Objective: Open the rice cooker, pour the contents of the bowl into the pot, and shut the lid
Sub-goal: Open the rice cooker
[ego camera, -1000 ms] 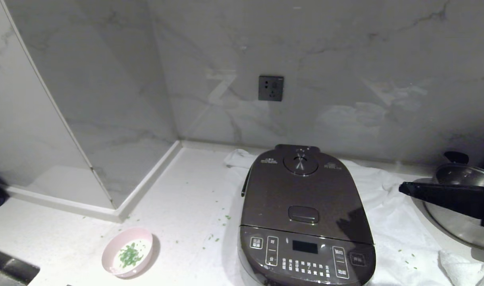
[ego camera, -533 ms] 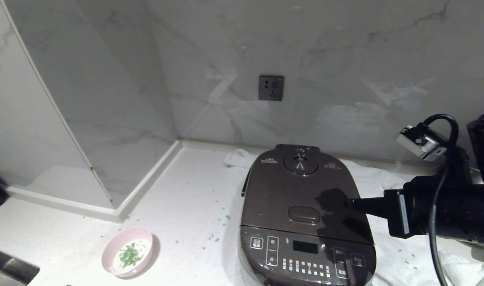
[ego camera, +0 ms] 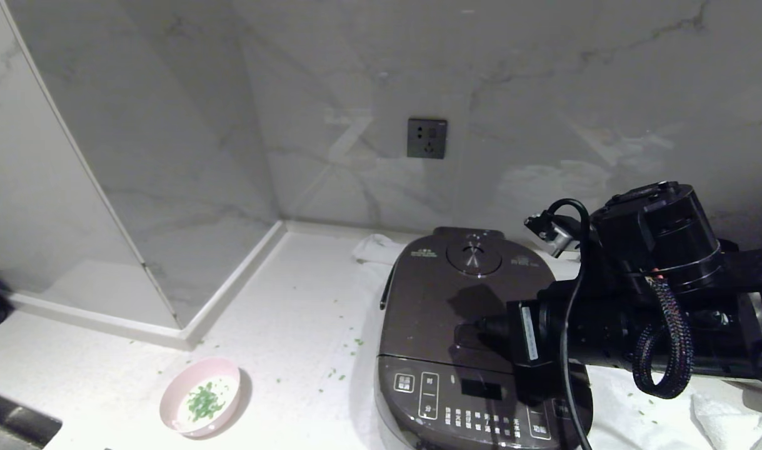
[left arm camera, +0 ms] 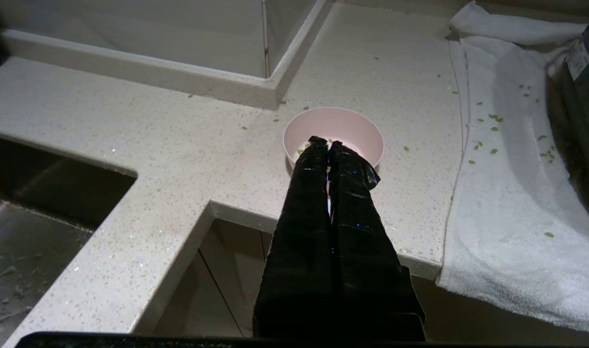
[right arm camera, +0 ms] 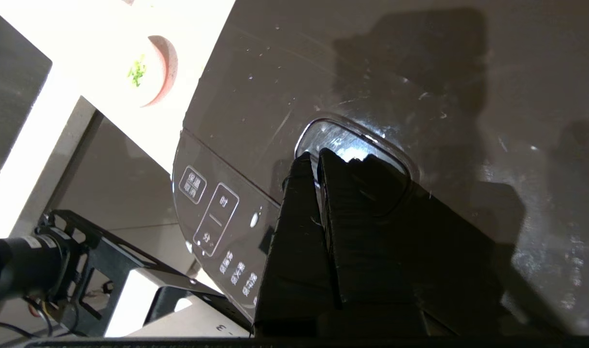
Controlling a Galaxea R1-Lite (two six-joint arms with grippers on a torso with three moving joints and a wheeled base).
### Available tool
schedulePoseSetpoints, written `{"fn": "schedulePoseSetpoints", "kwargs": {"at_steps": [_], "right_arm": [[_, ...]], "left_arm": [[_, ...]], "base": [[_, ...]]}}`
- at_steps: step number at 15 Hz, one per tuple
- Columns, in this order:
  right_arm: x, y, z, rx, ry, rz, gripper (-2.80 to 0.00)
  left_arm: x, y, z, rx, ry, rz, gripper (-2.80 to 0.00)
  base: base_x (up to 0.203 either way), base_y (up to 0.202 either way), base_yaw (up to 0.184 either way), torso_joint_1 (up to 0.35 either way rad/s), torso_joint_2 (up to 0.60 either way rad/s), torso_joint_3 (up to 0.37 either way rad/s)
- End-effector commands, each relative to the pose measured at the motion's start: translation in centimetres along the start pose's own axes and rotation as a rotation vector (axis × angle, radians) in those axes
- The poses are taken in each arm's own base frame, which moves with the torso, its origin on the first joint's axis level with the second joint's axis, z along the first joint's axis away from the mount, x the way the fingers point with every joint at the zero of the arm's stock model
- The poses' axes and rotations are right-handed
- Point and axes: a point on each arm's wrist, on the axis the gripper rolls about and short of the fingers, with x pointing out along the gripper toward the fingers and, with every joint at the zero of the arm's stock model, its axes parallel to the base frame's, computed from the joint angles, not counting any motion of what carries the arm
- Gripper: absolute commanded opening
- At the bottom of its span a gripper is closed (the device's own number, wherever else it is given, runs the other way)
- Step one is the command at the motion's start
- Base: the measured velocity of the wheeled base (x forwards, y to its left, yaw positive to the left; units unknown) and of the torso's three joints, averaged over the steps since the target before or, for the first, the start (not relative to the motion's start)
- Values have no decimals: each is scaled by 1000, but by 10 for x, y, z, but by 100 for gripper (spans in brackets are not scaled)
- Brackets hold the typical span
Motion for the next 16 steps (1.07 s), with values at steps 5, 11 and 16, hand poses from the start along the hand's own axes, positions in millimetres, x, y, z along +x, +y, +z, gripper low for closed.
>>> {"fn": "schedulePoseSetpoints", "kwargs": {"at_steps": [5, 11, 16], "right_arm": [[-7, 7, 10, -1, -34, 31, -280], [-4, 7, 10, 20, -21, 29, -280], [5, -2, -3, 53, 44, -7, -280]], "left_arm": [[0, 0, 0, -5, 0, 0, -280], [0, 0, 0, -5, 0, 0, -280], [0, 0, 0, -5, -2, 0, -280]], "base": [[0, 0, 0, 0, 0, 0], [0, 0, 0, 0, 0, 0], [0, 0, 0, 0, 0, 0]]}}
